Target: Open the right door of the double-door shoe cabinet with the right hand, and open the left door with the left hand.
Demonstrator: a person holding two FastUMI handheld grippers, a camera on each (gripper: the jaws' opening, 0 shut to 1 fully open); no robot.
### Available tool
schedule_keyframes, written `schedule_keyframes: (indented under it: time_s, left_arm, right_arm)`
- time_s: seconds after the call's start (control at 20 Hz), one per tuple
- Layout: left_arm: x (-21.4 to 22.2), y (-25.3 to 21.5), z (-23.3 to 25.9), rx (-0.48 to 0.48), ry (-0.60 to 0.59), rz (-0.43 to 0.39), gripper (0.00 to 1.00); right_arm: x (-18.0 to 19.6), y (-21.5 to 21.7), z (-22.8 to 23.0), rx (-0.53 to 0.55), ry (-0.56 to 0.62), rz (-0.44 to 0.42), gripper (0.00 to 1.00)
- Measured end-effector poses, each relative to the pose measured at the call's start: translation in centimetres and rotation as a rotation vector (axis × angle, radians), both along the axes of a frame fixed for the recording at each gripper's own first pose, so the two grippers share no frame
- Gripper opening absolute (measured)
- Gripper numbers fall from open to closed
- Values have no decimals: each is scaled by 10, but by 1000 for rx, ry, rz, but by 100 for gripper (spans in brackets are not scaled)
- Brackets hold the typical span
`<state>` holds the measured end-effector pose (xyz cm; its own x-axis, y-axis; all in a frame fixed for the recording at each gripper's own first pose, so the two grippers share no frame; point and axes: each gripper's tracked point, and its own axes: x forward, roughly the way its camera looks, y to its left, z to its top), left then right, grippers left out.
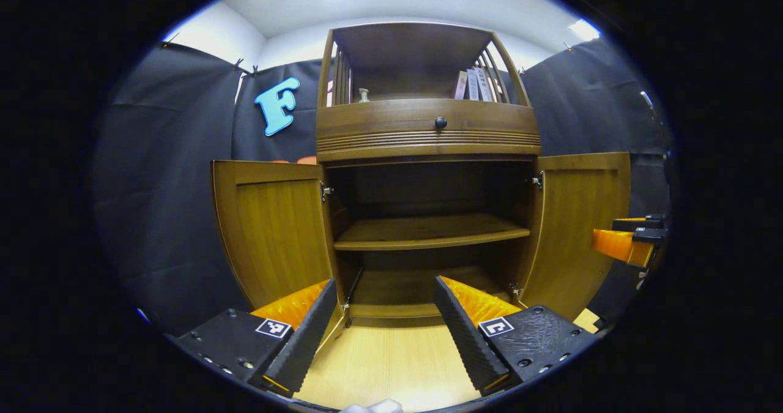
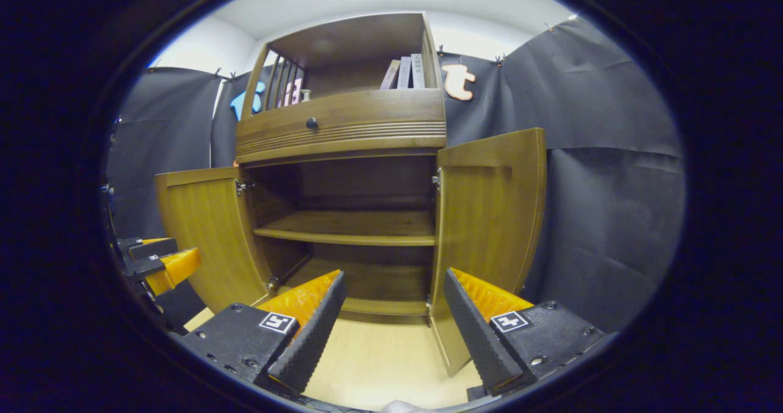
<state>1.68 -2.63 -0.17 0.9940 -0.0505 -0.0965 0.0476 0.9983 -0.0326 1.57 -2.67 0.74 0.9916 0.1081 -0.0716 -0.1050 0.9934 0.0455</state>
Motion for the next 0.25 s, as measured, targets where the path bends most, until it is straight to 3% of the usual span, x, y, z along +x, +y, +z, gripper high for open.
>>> schedule_keyframes:
  time_s: [0.2,0.25]
  left_arm:
    - [-2,-4,5,-22,-9,-8,95]
    - [-3,-4,5,-15,-9,-7,100]
  right_arm:
    - [-5,0,1,0,-4,-7,100]
    - [-6,0,1,-1,-6,-10,100]
